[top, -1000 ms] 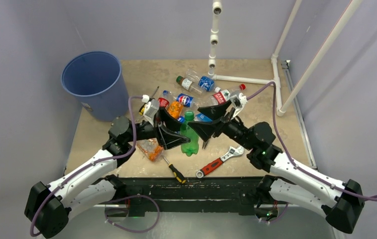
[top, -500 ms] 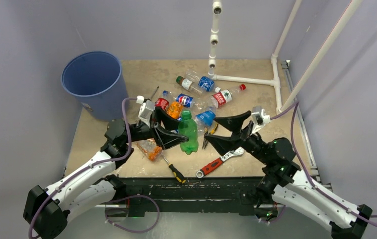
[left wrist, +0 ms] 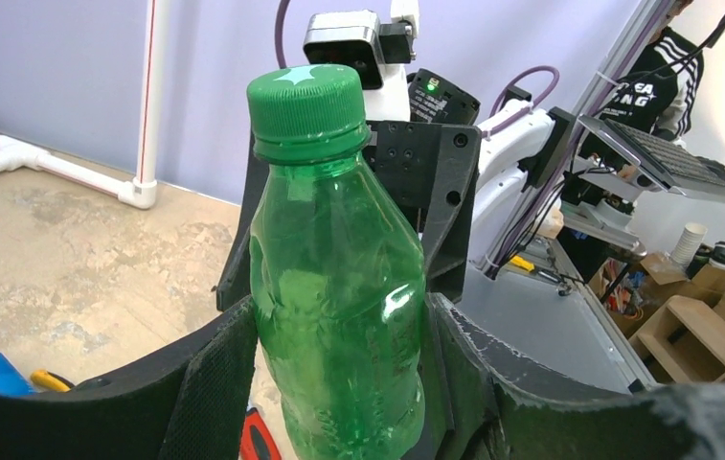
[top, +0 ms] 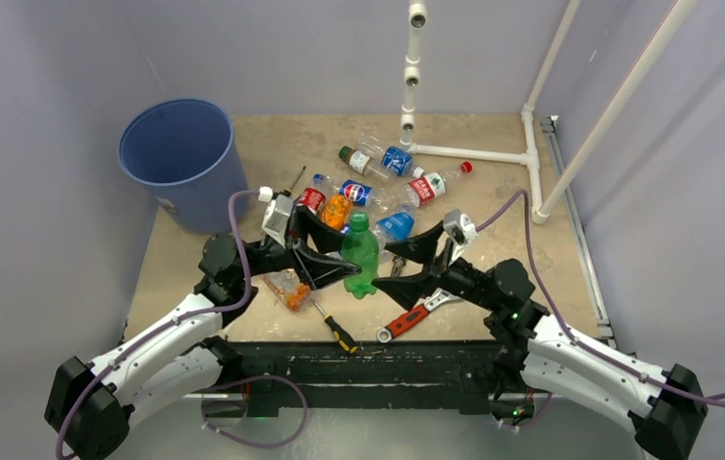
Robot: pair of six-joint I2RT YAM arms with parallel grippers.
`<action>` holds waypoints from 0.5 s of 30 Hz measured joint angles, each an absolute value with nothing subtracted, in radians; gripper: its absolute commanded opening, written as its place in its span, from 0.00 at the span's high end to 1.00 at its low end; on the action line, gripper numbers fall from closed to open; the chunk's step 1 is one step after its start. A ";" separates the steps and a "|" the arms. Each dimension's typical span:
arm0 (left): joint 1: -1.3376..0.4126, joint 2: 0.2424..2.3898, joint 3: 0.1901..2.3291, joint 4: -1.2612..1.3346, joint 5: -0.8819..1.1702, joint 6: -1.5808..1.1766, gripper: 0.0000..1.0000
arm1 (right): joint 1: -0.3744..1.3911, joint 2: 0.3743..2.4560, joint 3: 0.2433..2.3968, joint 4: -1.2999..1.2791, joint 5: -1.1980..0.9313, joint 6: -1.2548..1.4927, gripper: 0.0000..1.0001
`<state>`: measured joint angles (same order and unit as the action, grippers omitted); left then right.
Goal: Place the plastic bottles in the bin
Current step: Pick up the plastic bottle from the corner of the board.
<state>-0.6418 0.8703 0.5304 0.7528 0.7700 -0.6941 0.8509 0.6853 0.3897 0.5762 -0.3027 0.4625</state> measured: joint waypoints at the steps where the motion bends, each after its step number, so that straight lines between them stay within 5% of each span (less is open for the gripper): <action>1: -0.642 0.871 0.529 0.754 0.770 -0.696 0.97 | 0.851 0.700 0.390 0.593 -0.311 0.464 0.01; 11: -0.642 0.889 0.525 0.782 0.762 -0.714 1.00 | 0.879 0.830 0.390 0.745 -0.385 0.499 0.02; 15: -0.642 0.889 0.525 0.804 0.750 -0.721 1.00 | 0.897 0.874 0.390 0.802 -0.382 0.524 0.12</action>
<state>-0.6422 0.8890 0.5247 0.8040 0.7502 -0.7208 0.8967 0.8742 0.3901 0.8024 -0.3820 0.5243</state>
